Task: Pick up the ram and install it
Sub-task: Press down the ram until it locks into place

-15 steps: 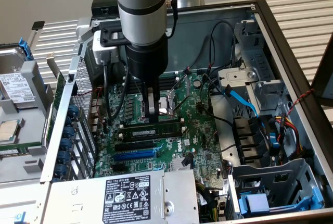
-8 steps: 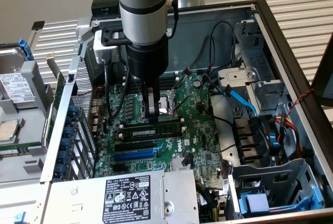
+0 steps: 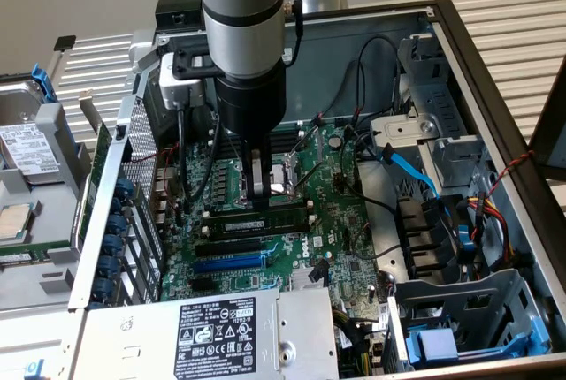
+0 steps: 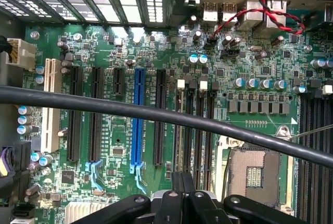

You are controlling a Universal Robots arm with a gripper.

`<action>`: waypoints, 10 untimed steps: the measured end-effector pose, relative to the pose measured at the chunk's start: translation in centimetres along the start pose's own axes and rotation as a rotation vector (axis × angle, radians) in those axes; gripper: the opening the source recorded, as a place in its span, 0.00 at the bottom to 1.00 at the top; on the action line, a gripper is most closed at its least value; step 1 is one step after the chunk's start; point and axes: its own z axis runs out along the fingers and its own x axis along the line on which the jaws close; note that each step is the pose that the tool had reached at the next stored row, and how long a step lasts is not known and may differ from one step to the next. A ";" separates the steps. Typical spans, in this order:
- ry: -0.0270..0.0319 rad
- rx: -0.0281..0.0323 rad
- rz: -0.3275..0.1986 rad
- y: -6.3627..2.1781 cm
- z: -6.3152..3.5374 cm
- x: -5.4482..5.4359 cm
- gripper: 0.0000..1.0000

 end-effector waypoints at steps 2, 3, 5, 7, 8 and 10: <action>0.0010 -0.0001 0.000 0.00 0.03 0.0 0.11; 0.0009 0.0000 0.000 -0.01 0.07 0.0 0.11; 0.0011 -0.0001 0.000 -0.03 0.11 0.0 0.11; 0.0011 0.0000 0.000 -0.10 0.16 0.0 0.11; 0.0010 0.0000 0.000 -0.12 0.18 0.0 0.11; 0.0010 0.0001 0.000 -0.13 0.23 0.0 0.11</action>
